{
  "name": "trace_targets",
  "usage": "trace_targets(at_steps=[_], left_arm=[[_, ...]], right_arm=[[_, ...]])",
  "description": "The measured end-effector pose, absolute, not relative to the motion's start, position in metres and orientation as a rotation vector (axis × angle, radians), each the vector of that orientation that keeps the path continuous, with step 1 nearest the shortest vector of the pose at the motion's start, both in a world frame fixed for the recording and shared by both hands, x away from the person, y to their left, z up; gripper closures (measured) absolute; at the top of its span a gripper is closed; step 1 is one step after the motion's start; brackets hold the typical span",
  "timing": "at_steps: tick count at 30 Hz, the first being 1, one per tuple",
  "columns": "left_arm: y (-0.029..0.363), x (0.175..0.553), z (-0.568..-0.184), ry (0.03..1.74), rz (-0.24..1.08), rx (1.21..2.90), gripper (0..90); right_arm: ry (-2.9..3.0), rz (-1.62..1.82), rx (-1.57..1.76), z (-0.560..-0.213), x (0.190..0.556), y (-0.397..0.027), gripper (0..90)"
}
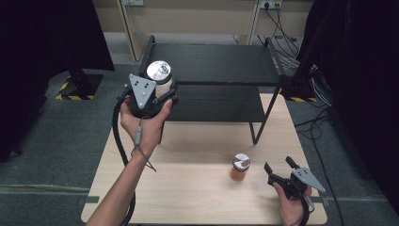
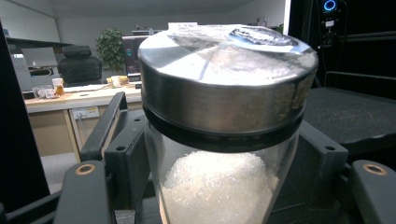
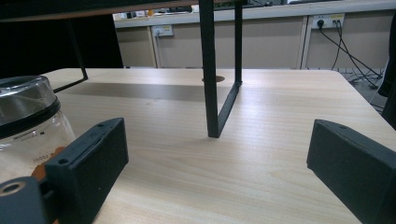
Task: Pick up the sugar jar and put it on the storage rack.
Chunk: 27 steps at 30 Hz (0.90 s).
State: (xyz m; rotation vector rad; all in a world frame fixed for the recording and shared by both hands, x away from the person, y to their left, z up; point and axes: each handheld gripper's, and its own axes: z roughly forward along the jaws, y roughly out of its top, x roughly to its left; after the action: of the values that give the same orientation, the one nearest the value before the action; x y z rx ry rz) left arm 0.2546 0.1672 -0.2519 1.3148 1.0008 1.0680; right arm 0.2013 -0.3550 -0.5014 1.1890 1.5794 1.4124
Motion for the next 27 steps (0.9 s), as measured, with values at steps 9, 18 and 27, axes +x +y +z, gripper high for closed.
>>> trace_targets(at_steps=[9,18,27], left_arm=[[0.163,0.261,-0.232,0.999,1.077,1.329,30.9],[0.155,0.276,-0.217,1.006,1.087,1.361,30.9],[0.149,0.297,-0.208,1.034,1.115,1.38,30.9]], right_arm=[[1.577,1.416,1.192,-0.502,0.201,-0.355,5.6],[1.578,1.414,1.189,-0.502,0.201,-0.355,5.6],[1.58,1.416,1.186,-0.502,0.201,-0.356,5.7]])
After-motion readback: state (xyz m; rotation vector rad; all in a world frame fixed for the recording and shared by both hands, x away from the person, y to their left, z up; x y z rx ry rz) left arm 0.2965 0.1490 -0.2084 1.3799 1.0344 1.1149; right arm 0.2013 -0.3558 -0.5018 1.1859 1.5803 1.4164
